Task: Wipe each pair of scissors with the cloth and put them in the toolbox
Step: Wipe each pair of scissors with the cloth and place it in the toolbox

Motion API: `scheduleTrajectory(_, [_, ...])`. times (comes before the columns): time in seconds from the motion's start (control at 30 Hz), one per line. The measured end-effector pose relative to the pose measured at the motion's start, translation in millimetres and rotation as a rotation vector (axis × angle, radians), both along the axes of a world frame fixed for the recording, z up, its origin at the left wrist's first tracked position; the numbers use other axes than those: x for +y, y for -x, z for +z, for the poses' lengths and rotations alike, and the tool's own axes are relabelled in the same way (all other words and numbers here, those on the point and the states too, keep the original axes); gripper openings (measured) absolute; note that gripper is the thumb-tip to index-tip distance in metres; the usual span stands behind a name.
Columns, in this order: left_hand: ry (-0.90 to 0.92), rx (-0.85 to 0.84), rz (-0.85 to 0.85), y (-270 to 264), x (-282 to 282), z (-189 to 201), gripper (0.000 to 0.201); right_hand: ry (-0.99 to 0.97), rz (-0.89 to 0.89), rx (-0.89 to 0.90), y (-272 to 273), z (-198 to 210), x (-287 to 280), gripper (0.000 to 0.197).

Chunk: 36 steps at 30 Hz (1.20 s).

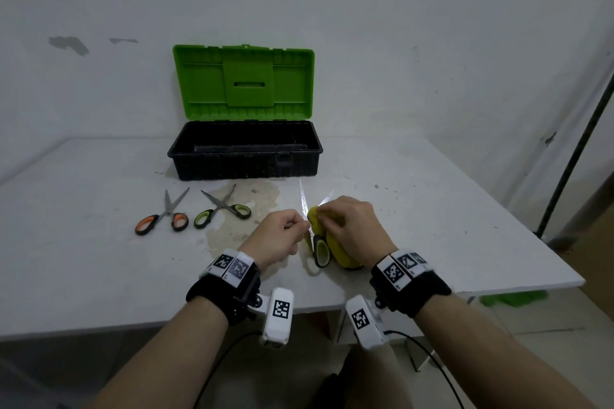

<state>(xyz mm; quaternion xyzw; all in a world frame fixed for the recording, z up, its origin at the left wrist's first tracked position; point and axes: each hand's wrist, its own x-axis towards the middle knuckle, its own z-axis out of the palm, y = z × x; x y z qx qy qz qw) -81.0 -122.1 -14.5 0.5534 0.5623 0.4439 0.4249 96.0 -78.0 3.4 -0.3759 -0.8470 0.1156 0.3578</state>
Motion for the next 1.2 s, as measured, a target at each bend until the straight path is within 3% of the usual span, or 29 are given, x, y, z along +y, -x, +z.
scheduleTrajectory(0.2, [0.013, 0.02, -0.01, 2.9, -4.6, -1.6, 0.02, 0.007, -0.221, 0.059, -10.7, 10.5, 20.5, 0.011])
scheduleTrajectory(0.47, [0.01, 0.005, -0.045, 2.2, -4.2, 1.9, 0.021, -0.032, -0.011, -0.027, -0.4, 0.5, -11.2, 0.011])
scheduleTrajectory(0.67, [0.023, 0.033, -0.062, 4.8, -7.7, 3.4, 0.02, -0.009, -0.2, 0.03, -13.0, 10.8, 10.2, 0.014])
scheduleTrajectory(0.8, [0.007, 0.1, -0.058, 9.5, -6.4, 5.8, 0.02, -0.029, -0.19, 0.054, -17.5, 21.2, 0.4, 0.013])
scheduleTrajectory(0.87, [-0.043, 0.175, -0.065, 12.5, -2.7, 9.1, 0.021, -0.022, -0.115, 0.024, -11.0, 20.4, -13.1, 0.013])
scheduleTrajectory(0.97, [-0.149, 0.414, -0.087, 13.3, 0.0, 15.2, 0.021, -0.002, -0.058, -0.013, -1.8, 14.3, -20.5, 0.013])
scheduleTrajectory(1.07, [-0.23, 0.596, -0.1, 13.9, -0.6, 19.0, 0.021, 0.031, -0.124, -0.026, -3.3, 13.4, -11.7, 0.015])
scheduleTrajectory(1.2, [-0.222, 0.644, -0.09, 18.6, 0.1, 18.2, 0.021, 0.065, -0.268, -0.037, -14.8, 19.9, 4.9, 0.019])
